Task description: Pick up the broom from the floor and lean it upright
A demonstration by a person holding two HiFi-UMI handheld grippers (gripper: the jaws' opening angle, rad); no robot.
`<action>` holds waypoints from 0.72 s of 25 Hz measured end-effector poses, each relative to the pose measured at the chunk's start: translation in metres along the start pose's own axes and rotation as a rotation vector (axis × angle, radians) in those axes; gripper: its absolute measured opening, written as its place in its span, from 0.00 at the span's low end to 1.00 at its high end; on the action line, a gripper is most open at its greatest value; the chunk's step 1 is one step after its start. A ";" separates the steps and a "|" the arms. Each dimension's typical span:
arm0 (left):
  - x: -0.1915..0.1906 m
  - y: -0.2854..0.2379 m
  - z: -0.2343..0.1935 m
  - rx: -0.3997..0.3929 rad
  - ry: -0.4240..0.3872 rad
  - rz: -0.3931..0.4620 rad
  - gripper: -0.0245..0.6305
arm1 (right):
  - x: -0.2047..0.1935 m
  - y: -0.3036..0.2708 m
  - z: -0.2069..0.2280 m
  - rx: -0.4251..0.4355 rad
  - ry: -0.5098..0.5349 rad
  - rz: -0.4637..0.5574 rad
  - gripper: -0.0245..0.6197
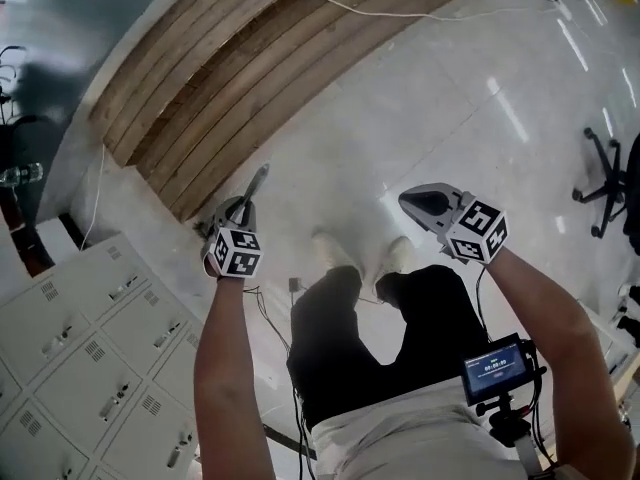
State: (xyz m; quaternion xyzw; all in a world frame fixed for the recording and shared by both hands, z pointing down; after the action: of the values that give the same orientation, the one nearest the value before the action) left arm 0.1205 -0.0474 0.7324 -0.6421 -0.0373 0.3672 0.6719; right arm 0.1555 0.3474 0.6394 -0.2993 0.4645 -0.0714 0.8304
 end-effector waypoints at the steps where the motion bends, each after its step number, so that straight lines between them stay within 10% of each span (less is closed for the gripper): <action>1: -0.009 0.023 -0.012 0.033 0.047 0.018 0.15 | 0.018 -0.004 -0.014 0.034 0.023 -0.025 0.06; 6: -0.067 0.121 -0.060 0.205 0.322 0.097 0.15 | 0.098 -0.030 -0.079 0.190 0.129 -0.122 0.06; 13: -0.166 0.240 -0.076 0.561 0.993 0.173 0.15 | 0.230 -0.094 -0.142 0.403 0.353 -0.196 0.06; 18: -0.204 0.295 -0.052 0.673 1.241 0.176 0.15 | 0.289 -0.152 -0.206 0.587 0.437 -0.175 0.06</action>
State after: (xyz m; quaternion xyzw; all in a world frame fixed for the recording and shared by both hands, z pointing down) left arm -0.1322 -0.2295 0.5465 -0.4911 0.5198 -0.0217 0.6987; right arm 0.1739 0.0208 0.4343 -0.0646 0.5632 -0.3345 0.7528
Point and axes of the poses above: the fingertips, and each gripper's own axes: y backward along the fingers, z to its right, x out of its top, the point moved 9 cm from there along y, backward along the fingers, and after that the axes turned 4 degrees about y, right-handed, at the moved point
